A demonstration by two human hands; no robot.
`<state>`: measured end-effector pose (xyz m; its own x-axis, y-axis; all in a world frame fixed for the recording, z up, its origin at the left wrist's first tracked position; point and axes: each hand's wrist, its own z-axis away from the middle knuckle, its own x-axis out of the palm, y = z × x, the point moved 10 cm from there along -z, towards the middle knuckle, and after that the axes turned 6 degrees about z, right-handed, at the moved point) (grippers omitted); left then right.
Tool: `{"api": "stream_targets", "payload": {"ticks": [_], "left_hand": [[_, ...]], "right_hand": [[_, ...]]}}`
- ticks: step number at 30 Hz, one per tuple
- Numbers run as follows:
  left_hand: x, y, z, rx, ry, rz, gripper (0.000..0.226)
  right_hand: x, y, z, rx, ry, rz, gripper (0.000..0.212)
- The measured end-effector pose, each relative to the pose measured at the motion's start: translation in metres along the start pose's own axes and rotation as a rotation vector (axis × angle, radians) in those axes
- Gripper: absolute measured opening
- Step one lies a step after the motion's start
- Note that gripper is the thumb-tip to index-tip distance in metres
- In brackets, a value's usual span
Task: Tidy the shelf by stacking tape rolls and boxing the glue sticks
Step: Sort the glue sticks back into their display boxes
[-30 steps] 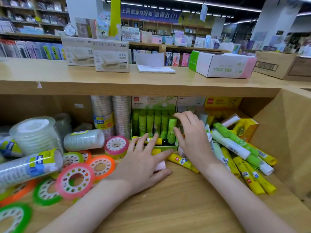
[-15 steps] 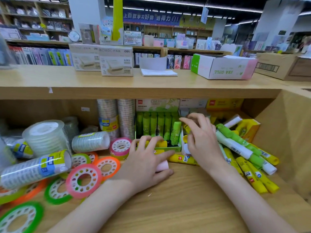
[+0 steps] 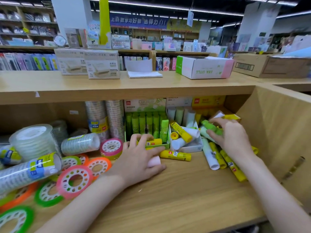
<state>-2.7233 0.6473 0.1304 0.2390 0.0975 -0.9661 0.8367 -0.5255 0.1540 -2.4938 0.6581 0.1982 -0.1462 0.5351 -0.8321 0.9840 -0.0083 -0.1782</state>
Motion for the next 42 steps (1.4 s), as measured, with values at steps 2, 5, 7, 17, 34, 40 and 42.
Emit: {"api": "stream_targets", "payload": {"ticks": [2, 5, 7, 17, 34, 40, 42], "left_hand": [[0.003, -0.002, 0.0, -0.02, -0.031, 0.024, 0.082], [0.011, -0.006, -0.002, -0.047, -0.097, 0.044, 0.083], [0.013, -0.006, -0.004, -0.04, -0.113, 0.046, 0.079], [-0.011, 0.004, -0.002, 0.092, 0.076, 0.174, 0.068], [-0.023, 0.019, 0.018, 0.28, 0.327, -0.103, 0.046], [-0.02, 0.024, 0.016, 0.313, 0.345, -0.104, 0.04], [-0.017, 0.026, 0.013, 0.315, 0.327, -0.09, 0.04]], "right_hand": [[-0.012, -0.002, 0.003, -0.008, 0.137, -0.054, 0.027], [-0.042, -0.001, 0.016, -0.002, 0.379, -0.203, 0.024], [-0.056, 0.0, 0.025, -0.012, 0.461, -0.397, 0.022], [-0.031, -0.031, 0.026, -0.015, 0.289, -0.815, 0.021], [0.007, -0.151, 0.016, -0.477, 0.257, -0.146, 0.011], [0.005, -0.146, 0.007, -0.385, 0.306, -0.021, 0.008], [0.011, -0.145, 0.002, -0.348, 0.288, 0.011, 0.019]]}}
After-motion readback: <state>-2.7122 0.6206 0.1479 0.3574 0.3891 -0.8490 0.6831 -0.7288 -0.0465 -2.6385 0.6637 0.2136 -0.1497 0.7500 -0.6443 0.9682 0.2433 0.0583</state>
